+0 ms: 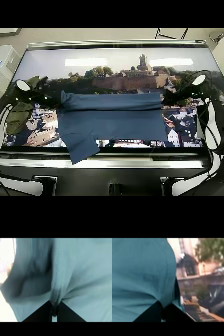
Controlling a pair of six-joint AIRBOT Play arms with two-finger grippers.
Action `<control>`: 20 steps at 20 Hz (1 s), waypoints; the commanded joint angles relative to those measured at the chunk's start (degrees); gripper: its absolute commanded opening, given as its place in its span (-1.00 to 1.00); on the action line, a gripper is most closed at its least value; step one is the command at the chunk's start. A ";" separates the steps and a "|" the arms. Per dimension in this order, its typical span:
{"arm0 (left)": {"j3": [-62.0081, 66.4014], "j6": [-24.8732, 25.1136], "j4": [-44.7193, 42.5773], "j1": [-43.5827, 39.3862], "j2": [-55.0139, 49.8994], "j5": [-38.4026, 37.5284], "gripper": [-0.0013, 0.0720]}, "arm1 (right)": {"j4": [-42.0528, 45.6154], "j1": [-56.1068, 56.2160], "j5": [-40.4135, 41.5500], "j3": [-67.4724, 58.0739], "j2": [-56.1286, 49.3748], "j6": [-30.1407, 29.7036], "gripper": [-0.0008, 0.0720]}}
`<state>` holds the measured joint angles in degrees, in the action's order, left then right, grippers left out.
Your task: Fold the clothes and pants, and hang the long-sleeved shirts on hangers.
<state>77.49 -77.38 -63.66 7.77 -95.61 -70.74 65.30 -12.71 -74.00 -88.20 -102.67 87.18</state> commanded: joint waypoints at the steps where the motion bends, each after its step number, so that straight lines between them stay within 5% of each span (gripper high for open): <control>1: -3.13 -0.37 -0.92 0.17 0.28 -3.69 -0.90 | 2.71 -0.07 -4.07 0.85 -0.55 0.42 -0.87; 8: -0.98 -3.19 -0.85 2.12 -1.49 -0.55 -0.89 | 2.93 0.17 -8.68 1.09 -0.85 1.62 -0.86; 9: -0.96 -4.66 -0.79 1.88 -2.25 -0.13 -0.67 | 2.86 0.15 -8.52 1.09 -1.03 2.32 -0.80; 10: -0.92 -5.22 -0.85 1.92 -2.51 -0.28 -0.06 | 2.91 0.07 -8.04 1.03 -0.94 3.15 -0.42; 11: -0.42 -5.16 -0.87 2.36 -2.32 -1.60 0.54 | 2.38 -0.48 -8.55 0.68 -0.48 3.48 0.20; 12: 0.57 -4.96 -0.94 3.23 -1.86 -3.87 0.66 | 2.40 -1.64 -10.12 0.00 0.28 3.45 0.39; 16: 0.37 -3.56 -1.79 8.96 3.54 -13.07 0.61 | 3.80 -10.58 -19.47 -0.07 4.46 3.52 0.44; 20: -21.11 1.46 -1.05 10.69 13.49 -11.96 0.61 | 8.41 -12.72 -20.92 10.08 9.40 1.62 0.63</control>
<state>68.27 -79.35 -65.28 16.99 -88.07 -82.11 71.02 -23.53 -92.55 -83.72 -96.44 90.35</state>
